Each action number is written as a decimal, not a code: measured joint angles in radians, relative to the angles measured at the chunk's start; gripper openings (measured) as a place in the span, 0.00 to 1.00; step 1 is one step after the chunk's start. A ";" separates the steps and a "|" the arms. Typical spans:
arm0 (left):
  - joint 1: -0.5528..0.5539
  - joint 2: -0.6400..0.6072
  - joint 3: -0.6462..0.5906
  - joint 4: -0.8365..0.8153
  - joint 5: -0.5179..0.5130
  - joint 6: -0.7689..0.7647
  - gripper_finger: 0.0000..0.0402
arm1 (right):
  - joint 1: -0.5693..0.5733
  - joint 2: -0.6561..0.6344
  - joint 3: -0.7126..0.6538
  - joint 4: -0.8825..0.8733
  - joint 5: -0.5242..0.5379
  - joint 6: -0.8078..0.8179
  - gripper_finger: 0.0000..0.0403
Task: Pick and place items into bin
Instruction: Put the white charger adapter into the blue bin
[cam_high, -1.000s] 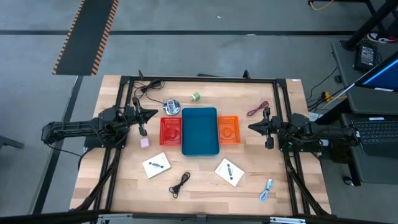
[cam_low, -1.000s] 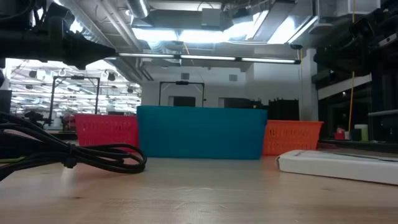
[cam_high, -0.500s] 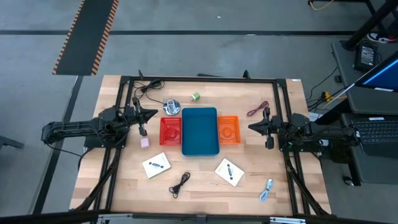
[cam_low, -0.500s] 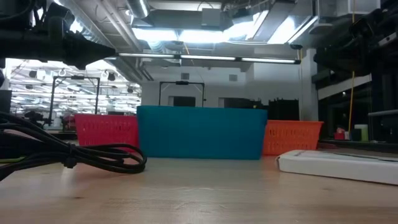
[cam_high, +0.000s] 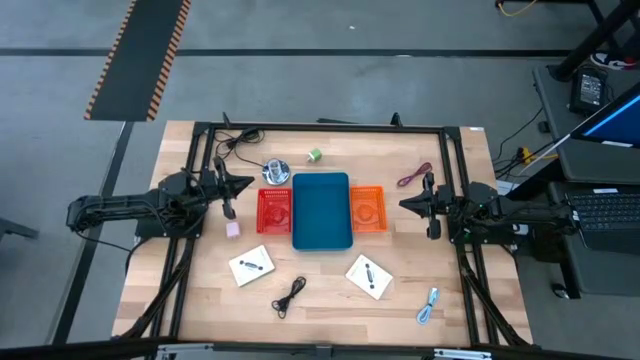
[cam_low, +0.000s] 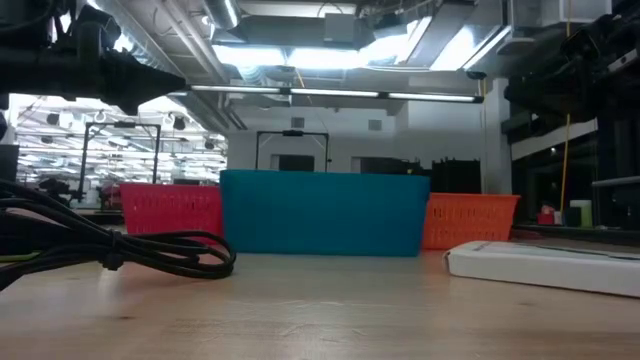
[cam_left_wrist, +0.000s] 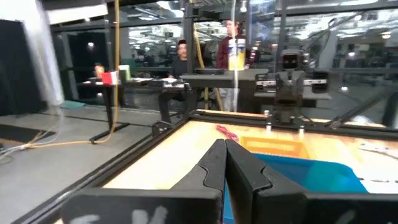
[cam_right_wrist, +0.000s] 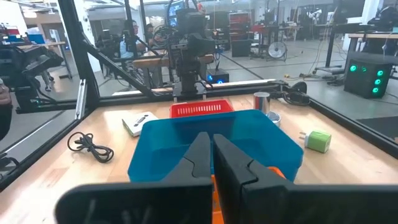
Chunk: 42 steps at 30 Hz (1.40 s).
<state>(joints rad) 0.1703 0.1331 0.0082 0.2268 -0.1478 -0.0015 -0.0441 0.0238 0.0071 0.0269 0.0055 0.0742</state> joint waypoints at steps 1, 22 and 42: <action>0.000 0.000 0.000 -0.001 0.038 0.007 0.01 | 0.000 0.000 0.000 0.000 0.000 0.000 0.00; 0.001 0.000 0.004 -0.013 0.190 -0.078 0.01 | 0.000 0.000 0.000 0.113 0.001 -0.028 0.00; 0.001 0.049 0.130 -0.200 0.029 0.004 0.01 | -0.002 0.256 0.170 0.103 0.136 -0.111 0.00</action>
<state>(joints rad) 0.1711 0.1820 0.1379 0.0268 -0.1184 0.0030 -0.0456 0.2799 0.1772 0.1299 0.1415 -0.0369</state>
